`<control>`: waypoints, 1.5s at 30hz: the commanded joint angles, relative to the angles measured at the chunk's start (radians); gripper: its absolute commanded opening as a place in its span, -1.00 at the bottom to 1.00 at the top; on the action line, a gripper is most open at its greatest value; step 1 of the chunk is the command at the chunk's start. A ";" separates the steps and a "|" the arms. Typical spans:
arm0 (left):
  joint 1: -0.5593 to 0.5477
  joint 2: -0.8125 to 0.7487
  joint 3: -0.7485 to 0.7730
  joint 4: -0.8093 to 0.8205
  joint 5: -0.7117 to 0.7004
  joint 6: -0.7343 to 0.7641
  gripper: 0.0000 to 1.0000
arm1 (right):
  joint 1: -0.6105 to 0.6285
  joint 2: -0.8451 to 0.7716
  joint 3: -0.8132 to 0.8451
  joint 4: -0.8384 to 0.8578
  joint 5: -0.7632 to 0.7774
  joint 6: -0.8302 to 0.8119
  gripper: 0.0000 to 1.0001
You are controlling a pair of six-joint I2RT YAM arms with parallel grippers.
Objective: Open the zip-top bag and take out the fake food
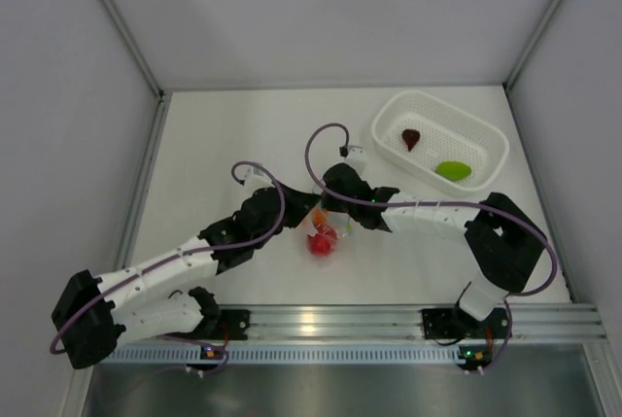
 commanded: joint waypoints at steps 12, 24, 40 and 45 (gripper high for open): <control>-0.003 -0.088 -0.011 0.072 0.028 0.037 -1.00 | 0.004 -0.164 -0.047 -0.288 0.465 -0.252 -0.66; -0.003 -0.015 -0.053 0.004 0.011 0.126 -1.00 | -0.001 -0.233 0.011 -0.544 0.490 -0.384 -0.55; -0.005 0.059 -0.080 0.007 -0.040 0.169 -1.00 | 0.027 -0.233 -0.130 -0.342 0.232 -0.329 0.16; -0.005 0.103 -0.072 0.021 -0.025 0.177 -1.00 | 0.020 -0.182 -0.116 -0.319 0.203 -0.331 0.32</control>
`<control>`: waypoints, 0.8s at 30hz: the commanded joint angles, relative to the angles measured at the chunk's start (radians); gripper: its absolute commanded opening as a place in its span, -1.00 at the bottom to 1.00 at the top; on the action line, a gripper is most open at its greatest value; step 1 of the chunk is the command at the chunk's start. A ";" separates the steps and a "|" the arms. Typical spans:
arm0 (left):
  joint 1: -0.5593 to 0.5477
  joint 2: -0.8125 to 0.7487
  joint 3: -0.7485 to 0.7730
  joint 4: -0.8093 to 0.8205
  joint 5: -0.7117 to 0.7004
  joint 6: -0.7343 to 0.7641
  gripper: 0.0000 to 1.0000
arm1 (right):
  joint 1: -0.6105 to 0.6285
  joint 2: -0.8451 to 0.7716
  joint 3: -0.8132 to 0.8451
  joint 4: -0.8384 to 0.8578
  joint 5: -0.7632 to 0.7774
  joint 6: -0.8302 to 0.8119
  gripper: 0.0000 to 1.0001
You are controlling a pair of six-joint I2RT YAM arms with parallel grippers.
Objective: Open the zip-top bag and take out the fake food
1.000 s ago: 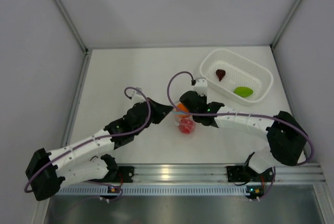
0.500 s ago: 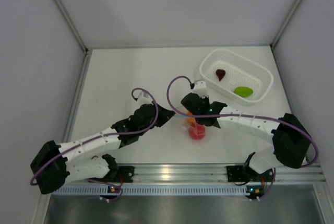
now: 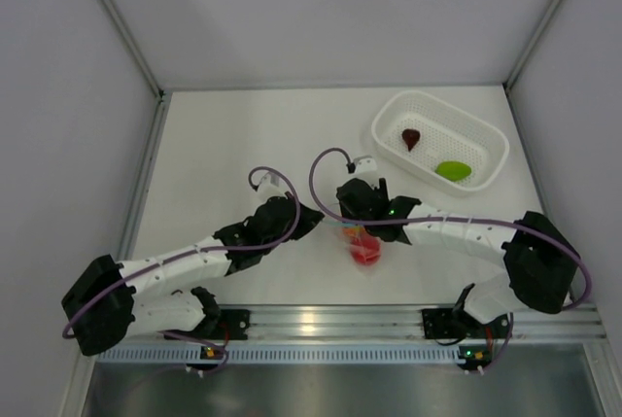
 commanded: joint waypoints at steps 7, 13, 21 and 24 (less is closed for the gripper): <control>0.014 0.033 0.005 -0.033 -0.085 0.047 -1.00 | -0.013 0.061 -0.019 0.019 -0.075 0.003 0.35; 0.014 0.018 0.005 -0.034 -0.090 0.055 -1.00 | -0.011 0.089 -0.060 0.019 -0.087 0.037 0.60; 0.014 0.012 0.005 -0.034 -0.088 0.055 -1.00 | -0.013 0.147 -0.079 0.050 -0.079 0.060 0.51; 0.014 0.003 0.006 -0.034 -0.090 0.062 -1.00 | -0.013 0.109 -0.079 0.047 -0.069 0.063 0.27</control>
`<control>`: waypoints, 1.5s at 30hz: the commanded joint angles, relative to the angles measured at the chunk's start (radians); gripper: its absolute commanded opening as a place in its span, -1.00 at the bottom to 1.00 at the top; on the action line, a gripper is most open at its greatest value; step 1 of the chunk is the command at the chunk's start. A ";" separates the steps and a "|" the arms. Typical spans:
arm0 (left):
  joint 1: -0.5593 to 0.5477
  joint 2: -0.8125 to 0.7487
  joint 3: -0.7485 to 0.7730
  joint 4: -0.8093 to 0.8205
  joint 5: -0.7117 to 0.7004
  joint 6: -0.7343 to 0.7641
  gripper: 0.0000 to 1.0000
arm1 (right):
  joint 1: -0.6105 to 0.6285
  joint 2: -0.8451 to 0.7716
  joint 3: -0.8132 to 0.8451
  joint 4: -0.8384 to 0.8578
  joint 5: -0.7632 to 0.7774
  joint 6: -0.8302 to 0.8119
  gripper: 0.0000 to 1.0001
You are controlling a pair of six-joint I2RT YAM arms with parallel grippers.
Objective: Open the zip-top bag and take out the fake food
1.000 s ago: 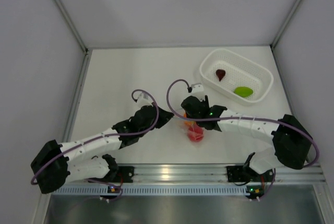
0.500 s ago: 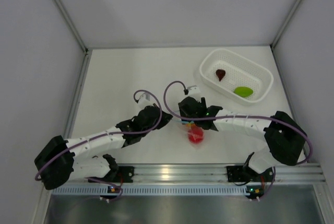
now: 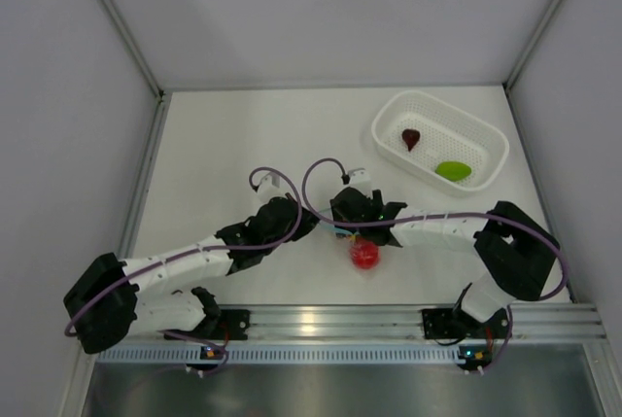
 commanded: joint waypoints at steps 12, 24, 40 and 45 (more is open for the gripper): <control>0.001 -0.064 0.078 -0.013 -0.023 0.133 -1.00 | 0.017 -0.056 0.052 -0.134 0.035 0.000 0.20; -0.007 -0.073 0.123 -0.042 -0.003 0.233 -1.00 | 0.114 -0.128 0.146 -0.197 0.050 0.008 0.04; -0.008 -0.070 0.114 -0.039 0.092 0.320 -1.00 | 0.113 -0.302 0.161 -0.226 0.087 0.038 -0.06; -0.013 -0.076 0.111 0.001 0.140 0.357 -1.00 | 0.113 -0.320 0.135 -0.122 0.043 0.026 -0.17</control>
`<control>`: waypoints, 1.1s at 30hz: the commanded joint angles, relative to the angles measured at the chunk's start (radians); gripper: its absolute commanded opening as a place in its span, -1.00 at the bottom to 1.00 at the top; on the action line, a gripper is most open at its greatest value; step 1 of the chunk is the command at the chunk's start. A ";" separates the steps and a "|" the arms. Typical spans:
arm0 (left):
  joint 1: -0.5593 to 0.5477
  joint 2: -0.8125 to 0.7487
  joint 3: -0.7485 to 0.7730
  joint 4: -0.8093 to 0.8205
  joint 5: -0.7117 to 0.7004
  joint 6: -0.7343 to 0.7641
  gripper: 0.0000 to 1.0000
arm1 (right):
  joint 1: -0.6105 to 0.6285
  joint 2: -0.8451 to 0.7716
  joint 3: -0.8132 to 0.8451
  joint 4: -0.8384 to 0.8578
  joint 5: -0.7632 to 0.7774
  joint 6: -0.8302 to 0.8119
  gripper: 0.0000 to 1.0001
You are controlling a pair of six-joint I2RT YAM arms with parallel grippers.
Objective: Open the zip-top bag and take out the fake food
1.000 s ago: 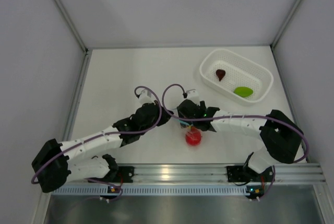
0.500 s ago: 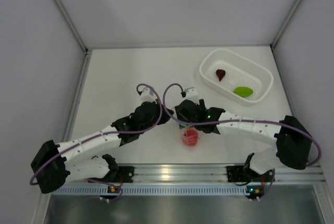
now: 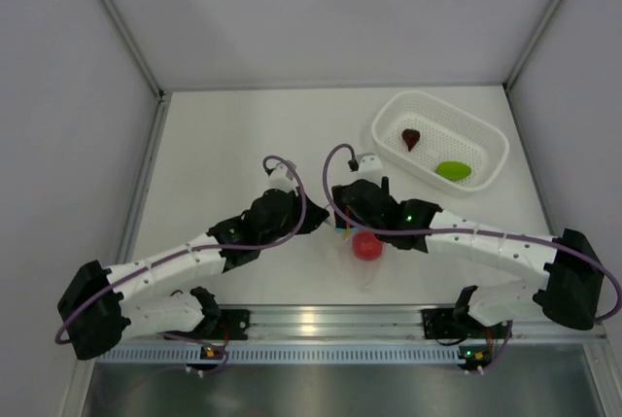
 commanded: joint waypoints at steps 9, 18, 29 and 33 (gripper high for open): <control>-0.012 -0.015 0.094 0.066 0.157 0.255 -1.00 | 0.046 0.105 0.087 0.091 -0.091 -0.102 -0.24; -0.012 -0.003 0.108 -0.031 0.007 0.240 -1.00 | 0.060 0.006 0.087 0.071 -0.073 -0.093 -0.27; -0.012 0.020 0.102 -0.040 -0.027 0.152 -1.00 | 0.058 -0.160 0.150 -0.072 -0.053 -0.109 -0.25; -0.012 0.015 0.096 -0.042 -0.028 0.138 -1.00 | 0.019 -0.267 0.164 -0.061 -0.053 -0.158 -0.25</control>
